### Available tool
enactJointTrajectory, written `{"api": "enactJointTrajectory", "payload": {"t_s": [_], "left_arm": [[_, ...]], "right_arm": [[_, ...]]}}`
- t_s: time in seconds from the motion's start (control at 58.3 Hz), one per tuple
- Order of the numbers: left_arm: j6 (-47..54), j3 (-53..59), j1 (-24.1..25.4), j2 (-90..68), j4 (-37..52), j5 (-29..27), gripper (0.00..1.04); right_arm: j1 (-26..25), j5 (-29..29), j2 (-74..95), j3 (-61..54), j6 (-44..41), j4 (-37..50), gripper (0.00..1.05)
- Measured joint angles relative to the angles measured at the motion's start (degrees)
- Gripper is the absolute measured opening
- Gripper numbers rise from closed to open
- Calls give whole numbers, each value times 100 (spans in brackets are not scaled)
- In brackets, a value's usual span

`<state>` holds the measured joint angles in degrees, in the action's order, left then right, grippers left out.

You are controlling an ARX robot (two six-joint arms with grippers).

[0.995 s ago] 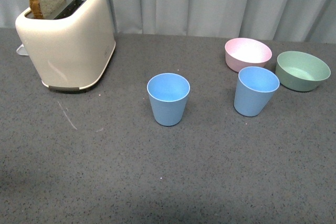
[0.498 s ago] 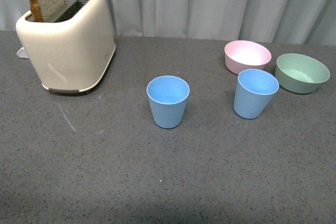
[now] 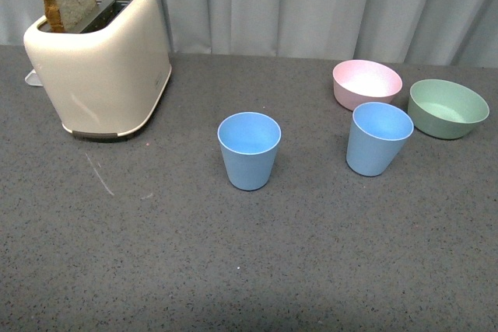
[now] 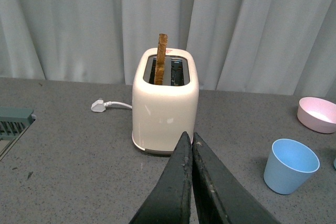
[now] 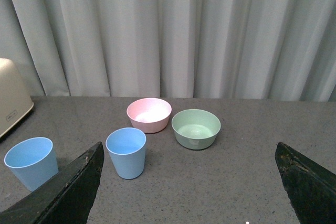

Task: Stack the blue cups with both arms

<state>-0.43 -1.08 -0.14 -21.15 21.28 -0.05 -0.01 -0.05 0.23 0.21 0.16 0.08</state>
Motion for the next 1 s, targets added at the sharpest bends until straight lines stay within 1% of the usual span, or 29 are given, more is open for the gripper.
{"api": "enactJointTrajectory", "payload": {"t_s": [0.309,0.515,0.618,0.806,0.858,0.995], "left_arm": [[-2,0,0,824,-815,0,4],[-2,0,0,1156,-1145,2,4],[-2,-2,0,1880,-2046,7,4],[0,-2,0,2081,-2114,7,4],[-2,-2,0,2081,-2114,7,13],[-2,-2,0,2090,-2114,7,47]], "right_arm": [[0,0,0,0,0,0,95],[0,0,0,0,0,0,95],[0,0,0,0,0,0,95],[0,0,0,0,0,0,95],[0,-2,0,0,0,0,95],[0,0,0,0,0,0,95]]}}
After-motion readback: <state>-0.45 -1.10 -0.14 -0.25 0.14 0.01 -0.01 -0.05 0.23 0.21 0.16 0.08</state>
